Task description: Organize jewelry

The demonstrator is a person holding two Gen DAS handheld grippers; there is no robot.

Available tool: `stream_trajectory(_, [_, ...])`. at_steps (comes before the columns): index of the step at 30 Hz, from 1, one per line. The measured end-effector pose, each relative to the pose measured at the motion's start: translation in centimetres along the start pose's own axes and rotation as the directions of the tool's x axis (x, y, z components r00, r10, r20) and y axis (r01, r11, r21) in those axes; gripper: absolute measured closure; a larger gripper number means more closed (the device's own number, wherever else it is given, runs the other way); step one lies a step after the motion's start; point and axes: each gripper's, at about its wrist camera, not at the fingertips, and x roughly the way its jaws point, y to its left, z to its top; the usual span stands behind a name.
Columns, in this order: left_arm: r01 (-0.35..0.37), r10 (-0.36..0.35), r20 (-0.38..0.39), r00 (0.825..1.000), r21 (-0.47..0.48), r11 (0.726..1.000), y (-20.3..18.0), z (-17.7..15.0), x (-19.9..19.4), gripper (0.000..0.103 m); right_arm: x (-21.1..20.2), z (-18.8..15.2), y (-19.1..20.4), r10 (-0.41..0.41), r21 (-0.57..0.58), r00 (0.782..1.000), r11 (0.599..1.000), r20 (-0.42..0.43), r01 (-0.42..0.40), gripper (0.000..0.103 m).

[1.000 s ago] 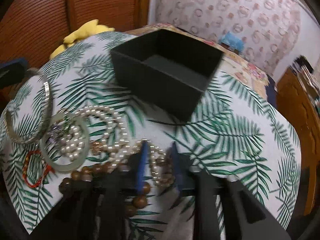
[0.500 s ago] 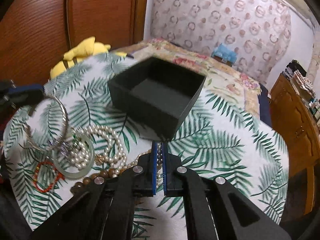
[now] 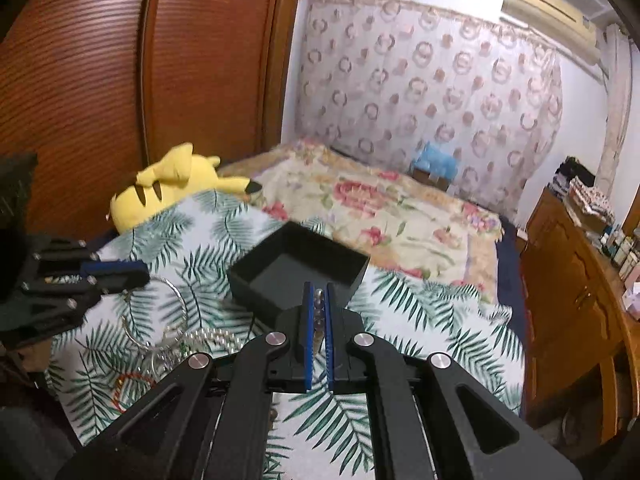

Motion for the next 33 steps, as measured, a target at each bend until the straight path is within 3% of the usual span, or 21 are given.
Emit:
stream_trajectory(19, [-0.053, 0.052, 0.040, 0.998, 0.018, 0.998, 1.4, 4.6, 2.3, 0.100, -1.6, 9.6, -1.9, -0.038, 0.007, 0.990, 0.999, 0.136, 0.038, 0.098])
stream_trajectory(28, [-0.073, 0.073, 0.046, 0.996, 0.004, 0.997, 2.3, 6.3, 3.4, 0.100, 3.1, 9.3, -1.6, -0.016, 0.030, 0.999, 0.999, 0.050, 0.015, 0.098])
stream_trajectory(33, [-0.082, 0.082, 0.041, 0.996, -0.003, 0.997, 2.8, 6.5, 4.0, 0.100, 3.2, 9.1, -1.5, 0.008, 0.050, 0.997, 0.999, 0.074, -0.011, 0.098])
